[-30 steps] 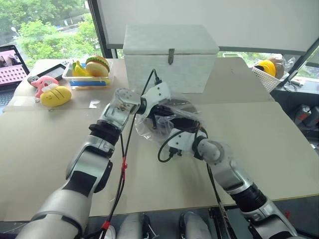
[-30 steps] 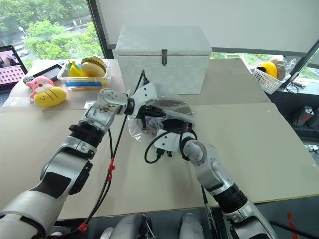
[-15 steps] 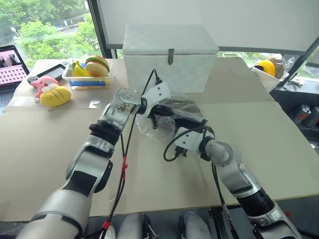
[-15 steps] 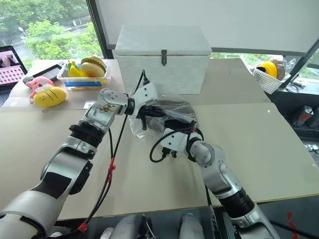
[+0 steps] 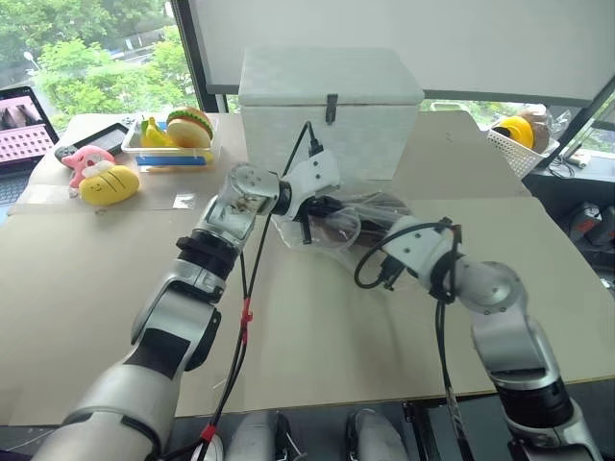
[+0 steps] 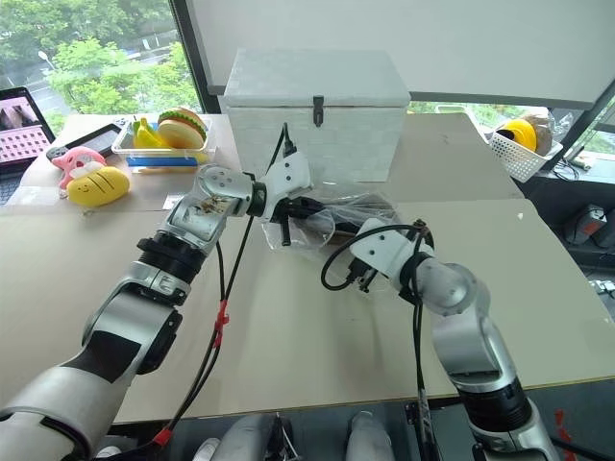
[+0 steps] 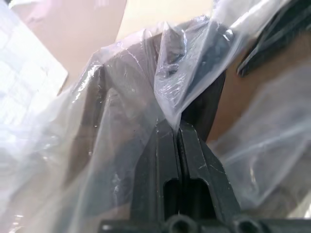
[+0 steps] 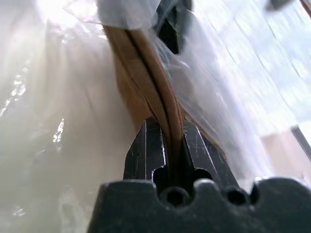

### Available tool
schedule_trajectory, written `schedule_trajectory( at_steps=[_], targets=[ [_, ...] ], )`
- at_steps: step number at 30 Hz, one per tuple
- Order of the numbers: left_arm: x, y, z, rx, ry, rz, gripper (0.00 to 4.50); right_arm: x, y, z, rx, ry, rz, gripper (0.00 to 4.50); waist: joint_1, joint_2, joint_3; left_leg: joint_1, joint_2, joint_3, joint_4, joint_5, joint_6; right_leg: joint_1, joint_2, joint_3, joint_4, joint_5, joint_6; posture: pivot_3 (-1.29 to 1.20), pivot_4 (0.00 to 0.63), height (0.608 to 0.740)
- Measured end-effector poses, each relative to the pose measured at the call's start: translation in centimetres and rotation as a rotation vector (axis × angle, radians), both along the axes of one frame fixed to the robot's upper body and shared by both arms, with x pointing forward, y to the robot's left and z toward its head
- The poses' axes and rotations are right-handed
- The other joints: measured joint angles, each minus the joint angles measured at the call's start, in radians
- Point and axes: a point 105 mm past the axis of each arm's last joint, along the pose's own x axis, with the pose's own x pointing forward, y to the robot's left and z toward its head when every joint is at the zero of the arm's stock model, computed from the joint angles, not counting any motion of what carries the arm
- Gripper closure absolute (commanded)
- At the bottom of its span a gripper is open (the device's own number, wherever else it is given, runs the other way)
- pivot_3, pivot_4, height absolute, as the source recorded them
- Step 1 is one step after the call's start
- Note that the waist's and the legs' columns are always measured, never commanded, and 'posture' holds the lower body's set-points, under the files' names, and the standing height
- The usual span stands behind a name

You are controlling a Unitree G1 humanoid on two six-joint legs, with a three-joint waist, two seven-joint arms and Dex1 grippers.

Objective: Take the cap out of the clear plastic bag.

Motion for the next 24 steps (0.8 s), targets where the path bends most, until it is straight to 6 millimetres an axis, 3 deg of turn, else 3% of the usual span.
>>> schedule_trajectory(
  at_steps=[11, 16, 18, 24],
  targets=[
    [0.2, 0.1, -0.5, -0.002, 0.021, 0.015, 4.50, -0.8, -1.1, -0.2, 0.011, 0.062, -0.029, 4.48, 0.005, 0.000, 0.000, 0.000, -0.001, 0.000, 0.000, 0.000, 0.000, 0.000, -0.001, 0.000, 0.000, 0.000, 0.000, 0.00, 0.150, 0.723],
    [0.1, 0.0, -1.4, 0.017, 0.039, 0.005, 4.50, -1.6, -5.0, -1.5, -0.151, 0.075, -0.139, 4.48, 0.015, 0.000, 0.000, 0.000, -0.001, 0.000, 0.000, 0.000, 0.000, 0.000, -0.001, 0.000, -0.001, 0.000, 0.000, 0.00, 0.150, 0.723],
    [0.0, 0.0, -1.8, 0.034, 0.037, -0.007, 4.50, -1.6, -5.4, -1.5, -0.162, 0.069, -0.157, 4.48, 0.014, 0.000, 0.000, 0.000, 0.000, 0.000, 0.001, 0.000, 0.000, 0.000, -0.001, 0.000, -0.001, 0.000, 0.000, 0.00, 0.150, 0.723],
    [0.2, 0.3, -1.4, 0.031, -0.001, -0.001, 4.50, -0.7, -5.3, 0.8, 0.060, 0.048, -0.224, 4.48, 0.002, 0.000, 0.000, 0.000, 0.000, 0.000, 0.003, 0.000, 0.000, 0.000, -0.001, 0.000, 0.000, 0.000, 0.000, 0.00, 0.150, 0.723]
  ],
)
